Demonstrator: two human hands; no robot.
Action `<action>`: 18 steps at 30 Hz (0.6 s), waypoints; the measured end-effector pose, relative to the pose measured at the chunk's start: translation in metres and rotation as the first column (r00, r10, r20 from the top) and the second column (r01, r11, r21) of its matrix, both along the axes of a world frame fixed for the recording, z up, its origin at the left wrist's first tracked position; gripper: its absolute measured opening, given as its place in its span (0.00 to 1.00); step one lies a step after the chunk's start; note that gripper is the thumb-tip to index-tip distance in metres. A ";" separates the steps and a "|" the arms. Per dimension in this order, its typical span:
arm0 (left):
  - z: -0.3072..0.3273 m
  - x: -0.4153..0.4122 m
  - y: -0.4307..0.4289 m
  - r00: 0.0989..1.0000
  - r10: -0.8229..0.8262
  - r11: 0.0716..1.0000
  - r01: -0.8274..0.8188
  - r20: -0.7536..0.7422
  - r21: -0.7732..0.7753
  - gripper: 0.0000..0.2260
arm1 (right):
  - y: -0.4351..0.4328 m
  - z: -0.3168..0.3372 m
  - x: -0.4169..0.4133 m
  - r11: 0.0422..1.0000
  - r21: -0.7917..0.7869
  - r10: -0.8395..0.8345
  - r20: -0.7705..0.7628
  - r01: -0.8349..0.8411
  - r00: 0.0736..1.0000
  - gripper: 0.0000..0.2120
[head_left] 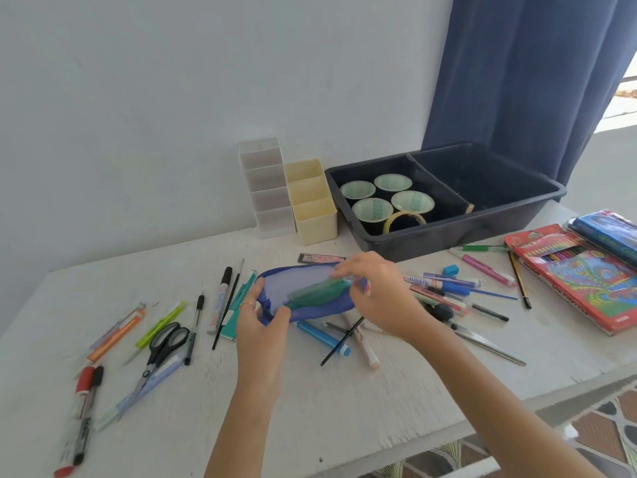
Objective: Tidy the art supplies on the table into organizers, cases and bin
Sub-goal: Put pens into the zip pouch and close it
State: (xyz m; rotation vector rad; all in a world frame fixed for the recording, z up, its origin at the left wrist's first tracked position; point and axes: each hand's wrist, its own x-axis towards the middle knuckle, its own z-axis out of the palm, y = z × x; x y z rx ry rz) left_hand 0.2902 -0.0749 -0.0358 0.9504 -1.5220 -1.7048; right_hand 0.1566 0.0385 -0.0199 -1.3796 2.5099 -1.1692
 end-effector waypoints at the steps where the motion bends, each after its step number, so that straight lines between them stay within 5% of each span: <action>1: 0.001 0.000 -0.007 1.000 0.013 1.000 -0.012 -0.004 0.004 0.24 | -0.004 0.002 -0.004 0.997 -0.061 -0.047 0.027 0.048 0.999 0.18; 7: 0.007 -0.007 -0.055 0.996 0.084 0.996 -0.083 -0.024 0.007 0.24 | -0.029 -0.001 -0.033 0.946 -0.166 -0.251 0.177 0.280 0.952 0.13; 13: 0.003 -0.023 -0.093 0.995 0.097 0.995 -0.097 0.004 0.016 0.23 | -0.071 -0.029 -0.059 0.948 0.241 -0.227 0.050 0.208 0.973 0.14; 18: 0.002 -0.032 -0.108 0.996 0.069 0.997 -0.070 0.049 0.017 0.24 | -0.095 -0.055 -0.074 0.842 0.485 -0.182 -0.158 0.237 0.971 0.11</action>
